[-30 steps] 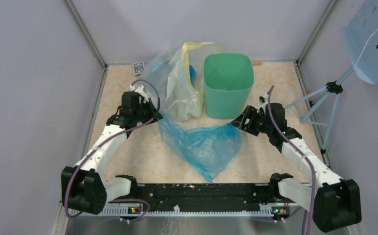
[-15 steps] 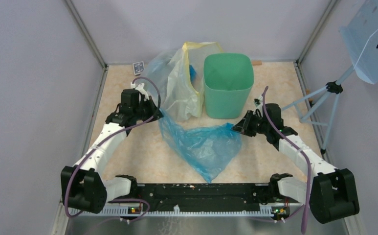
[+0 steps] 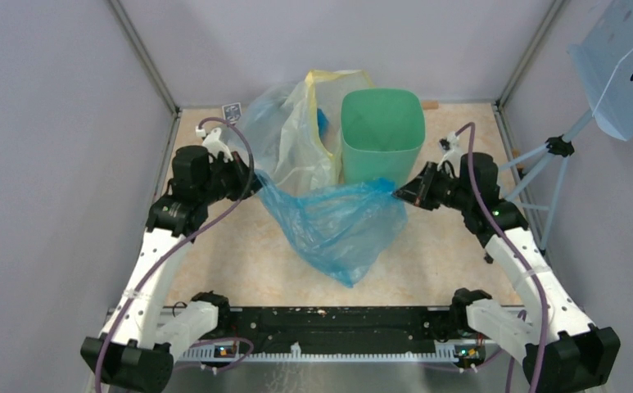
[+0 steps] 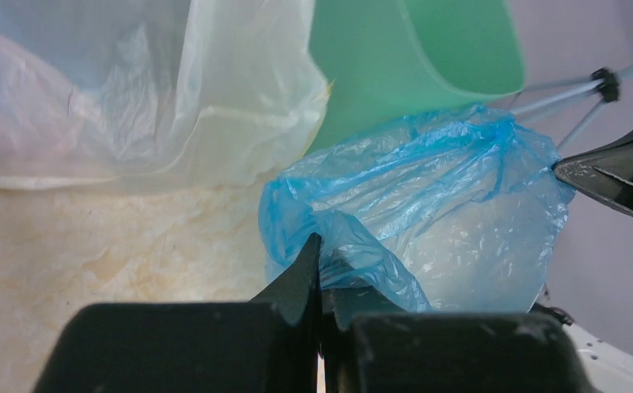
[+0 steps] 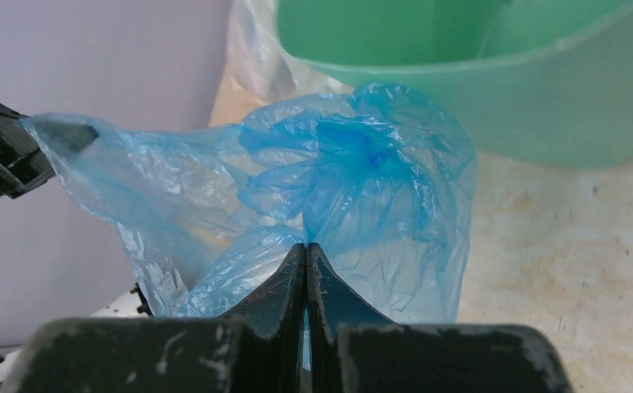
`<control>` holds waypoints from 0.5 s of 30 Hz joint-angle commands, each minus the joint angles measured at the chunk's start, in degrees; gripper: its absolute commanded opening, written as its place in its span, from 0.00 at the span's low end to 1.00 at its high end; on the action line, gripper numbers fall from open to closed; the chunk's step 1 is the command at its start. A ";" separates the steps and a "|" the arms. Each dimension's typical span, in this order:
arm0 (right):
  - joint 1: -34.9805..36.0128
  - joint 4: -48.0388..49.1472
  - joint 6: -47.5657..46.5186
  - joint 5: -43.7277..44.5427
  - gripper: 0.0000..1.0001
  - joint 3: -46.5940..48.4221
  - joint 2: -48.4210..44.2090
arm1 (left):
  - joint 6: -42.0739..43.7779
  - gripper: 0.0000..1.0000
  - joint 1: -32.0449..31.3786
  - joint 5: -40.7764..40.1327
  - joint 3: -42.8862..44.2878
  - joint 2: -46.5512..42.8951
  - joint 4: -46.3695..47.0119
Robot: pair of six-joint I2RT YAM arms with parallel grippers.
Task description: Put the trash bags into the trash bin
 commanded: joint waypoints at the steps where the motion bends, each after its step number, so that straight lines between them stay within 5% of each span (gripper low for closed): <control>1: -0.49 -4.81 -2.35 0.72 0.00 12.63 0.73 | -1.87 0.00 0.33 0.28 8.58 -2.17 -2.08; 15: -0.95 -6.21 -6.12 14.51 0.00 43.07 26.67 | -8.04 0.00 0.33 7.70 26.37 10.73 15.90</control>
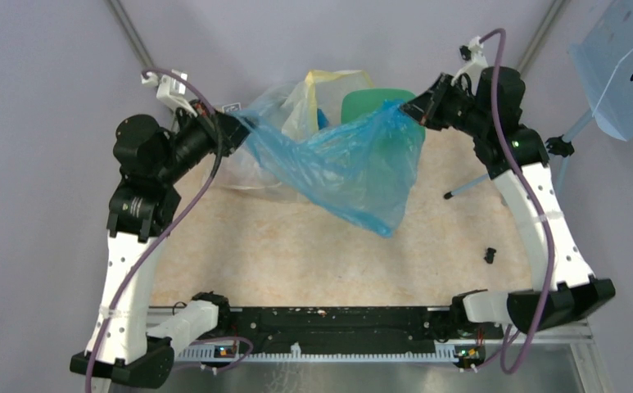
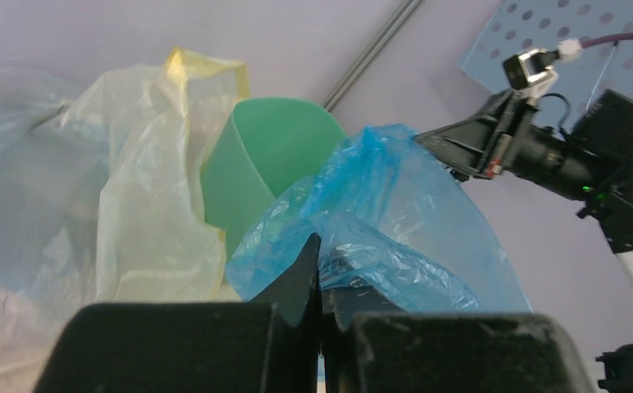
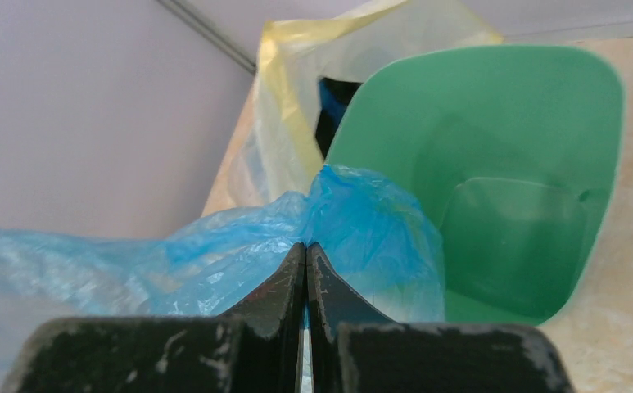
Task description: Put the trash bags into the trash bin
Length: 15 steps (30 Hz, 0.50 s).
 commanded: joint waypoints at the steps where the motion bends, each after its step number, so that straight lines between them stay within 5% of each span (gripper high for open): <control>1: -0.91 -1.19 -2.88 9.09 0.00 9.16 9.18 | -3.25 0.00 0.24 4.37 5.82 7.26 11.39; 10: -1.55 -4.62 -6.96 14.93 0.00 25.08 27.53 | -8.21 0.00 -1.03 12.84 13.68 21.80 25.15; 14: -1.56 -5.82 -9.54 10.66 0.00 29.57 34.65 | -8.28 0.00 -3.89 14.76 14.93 27.11 29.50; 15: -1.52 -7.24 -10.15 9.98 0.08 31.80 35.96 | -8.19 0.00 -4.38 14.80 15.54 28.14 29.66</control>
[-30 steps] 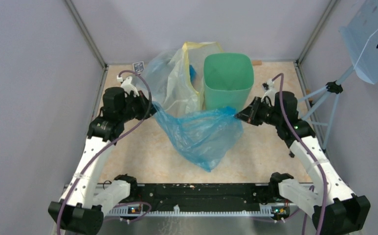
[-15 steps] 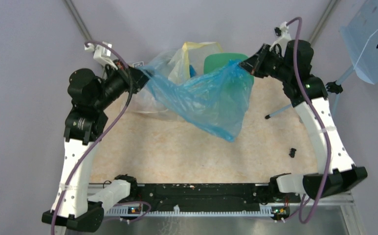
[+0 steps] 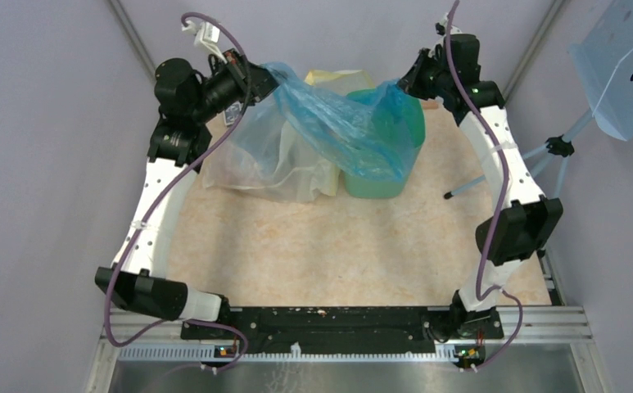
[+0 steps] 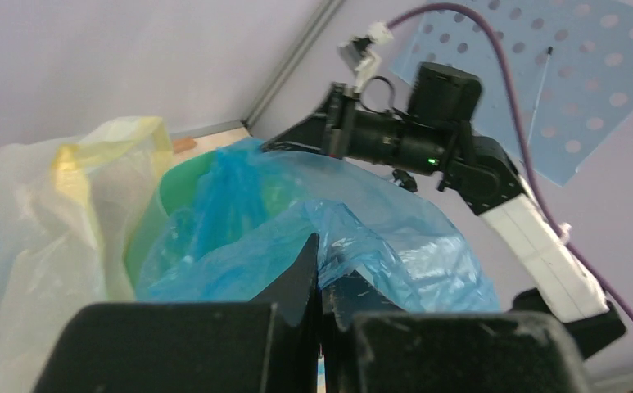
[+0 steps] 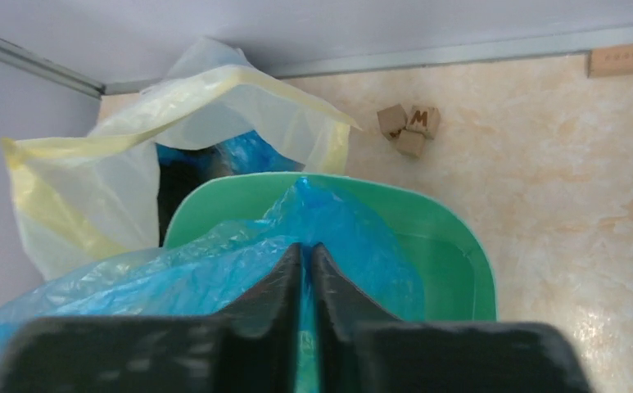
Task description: Put the trash bags into the trash bin
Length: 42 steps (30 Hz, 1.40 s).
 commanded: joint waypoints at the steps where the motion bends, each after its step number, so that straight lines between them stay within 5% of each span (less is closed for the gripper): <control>1: -0.49 -4.86 -4.18 -2.36 0.20 9.50 4.66 | -0.72 0.00 -2.82 3.60 4.22 3.53 7.77; 4: -0.47 -7.47 -6.26 0.27 0.44 14.71 4.20 | -0.40 0.00 -3.29 2.70 6.09 5.50 7.45; 9: -0.49 -9.50 -9.78 2.54 0.61 16.70 -1.12 | -0.31 0.00 -3.29 -0.16 8.83 7.69 5.33; 16: 0.35 -3.72 -15.97 -4.10 0.78 -0.26 -19.80 | -0.54 0.00 -3.36 -8.98 13.03 10.51 -3.74; 25: 11.93 3.28 -20.86 -0.91 0.82 -19.50 -39.50 | -0.68 0.00 -3.65 -10.97 15.27 13.18 -6.90; 30: 22.01 -1.35 -26.06 12.93 0.82 -20.11 -35.68 | -1.92 0.00 -3.79 -11.63 16.29 14.87 -6.68; 42: 30.77 -0.80 -32.67 25.94 0.82 -23.76 -29.05 | -4.35 0.00 -4.21 -14.13 16.91 17.58 -5.91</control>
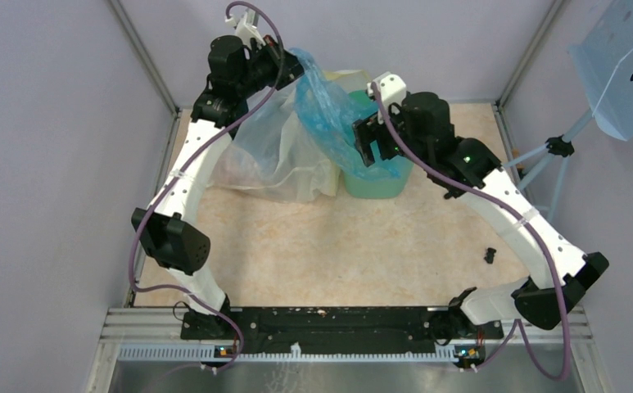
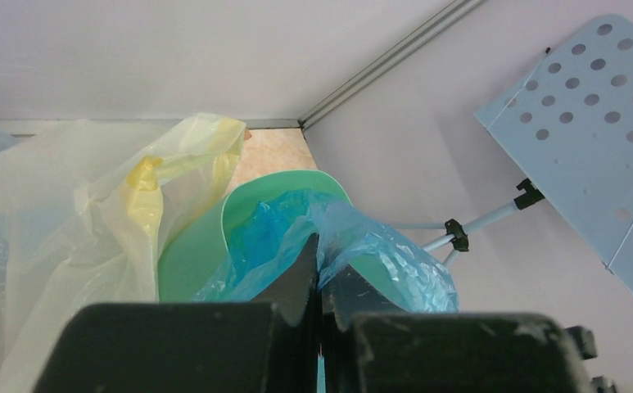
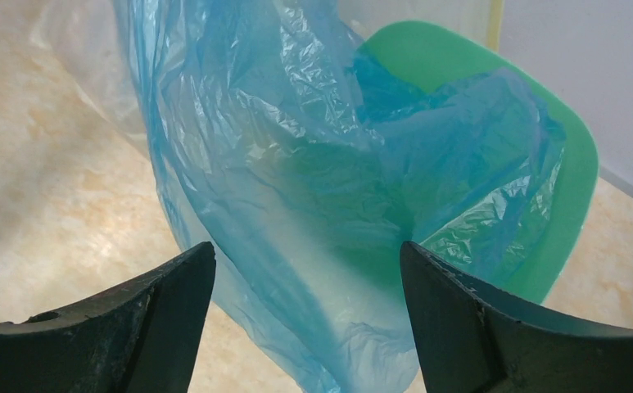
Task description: Put the trash bags into the trash bin
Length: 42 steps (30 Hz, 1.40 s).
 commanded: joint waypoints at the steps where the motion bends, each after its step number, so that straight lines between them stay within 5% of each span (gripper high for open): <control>1: 2.94 2.01 -4.37 8.98 0.83 -0.69 -1.14 | -1.13 0.00 -0.18 -1.50 2.63 0.70 2.12; 8: 3.83 6.58 -6.07 20.93 0.83 -3.42 -0.77 | -1.62 0.00 -0.69 -2.85 3.53 1.99 1.87; 11: 1.48 9.62 -4.21 24.55 0.61 -2.01 -0.92 | -1.47 0.00 -1.09 -3.89 3.38 2.29 1.85; 16: -8.48 7.59 3.44 12.12 0.12 5.28 1.41 | -1.62 0.00 -1.91 -4.07 3.48 3.63 2.05; 19: -14.16 5.90 6.75 7.10 0.00 9.78 4.45 | -1.34 0.00 -2.86 -4.33 4.02 4.66 2.03; 25: -27.33 0.01 15.29 -10.10 0.00 19.08 10.88 | -1.16 0.00 -5.48 -4.40 4.40 7.67 1.32; 30: -27.81 -6.06 13.99 -13.77 0.42 22.42 12.78 | -0.31 0.00 -7.20 -5.47 7.05 10.31 -0.92; 35: -27.72 -1.88 11.06 -19.44 0.75 14.00 4.97 | 0.56 0.00 -7.18 -7.85 6.64 9.69 -1.18; 42: -27.72 0.55 8.45 -13.66 0.82 6.43 -1.90 | 1.63 0.00 -6.71 -8.75 10.01 11.45 -4.45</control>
